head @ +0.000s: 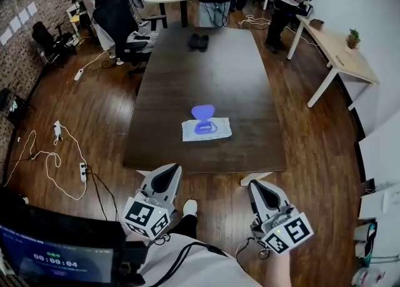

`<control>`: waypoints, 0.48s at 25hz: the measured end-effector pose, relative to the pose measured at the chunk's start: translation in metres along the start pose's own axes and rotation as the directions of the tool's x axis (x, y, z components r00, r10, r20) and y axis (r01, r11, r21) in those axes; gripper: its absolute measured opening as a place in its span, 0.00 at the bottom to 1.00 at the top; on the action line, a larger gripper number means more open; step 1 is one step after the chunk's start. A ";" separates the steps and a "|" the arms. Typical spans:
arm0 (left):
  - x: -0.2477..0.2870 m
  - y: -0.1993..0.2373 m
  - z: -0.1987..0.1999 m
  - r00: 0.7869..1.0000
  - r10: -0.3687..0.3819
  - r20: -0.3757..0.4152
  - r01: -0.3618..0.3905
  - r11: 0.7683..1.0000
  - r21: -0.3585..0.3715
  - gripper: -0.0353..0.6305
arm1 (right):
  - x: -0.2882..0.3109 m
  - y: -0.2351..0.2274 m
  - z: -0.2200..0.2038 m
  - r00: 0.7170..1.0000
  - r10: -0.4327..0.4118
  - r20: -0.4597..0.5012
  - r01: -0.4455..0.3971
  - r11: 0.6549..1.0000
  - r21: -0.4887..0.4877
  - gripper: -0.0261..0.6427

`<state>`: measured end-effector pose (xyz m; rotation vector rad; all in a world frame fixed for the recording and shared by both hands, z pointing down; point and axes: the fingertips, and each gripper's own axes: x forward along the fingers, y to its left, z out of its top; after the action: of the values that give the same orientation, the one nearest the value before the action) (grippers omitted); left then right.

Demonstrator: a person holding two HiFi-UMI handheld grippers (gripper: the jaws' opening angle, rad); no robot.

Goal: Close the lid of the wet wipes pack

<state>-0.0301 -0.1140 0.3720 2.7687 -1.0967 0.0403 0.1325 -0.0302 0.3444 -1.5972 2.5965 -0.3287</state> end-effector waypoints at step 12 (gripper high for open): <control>0.131 0.113 0.011 0.996 -0.084 -0.029 0.083 0.996 -0.020 0.05 | 0.167 -0.072 0.021 1.000 -0.011 0.015 0.010 0.999 0.034 0.05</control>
<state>-0.0115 -0.2857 0.3881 2.7851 -0.9687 0.0604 0.1228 -0.2132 0.3473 -1.5971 2.5583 -0.3581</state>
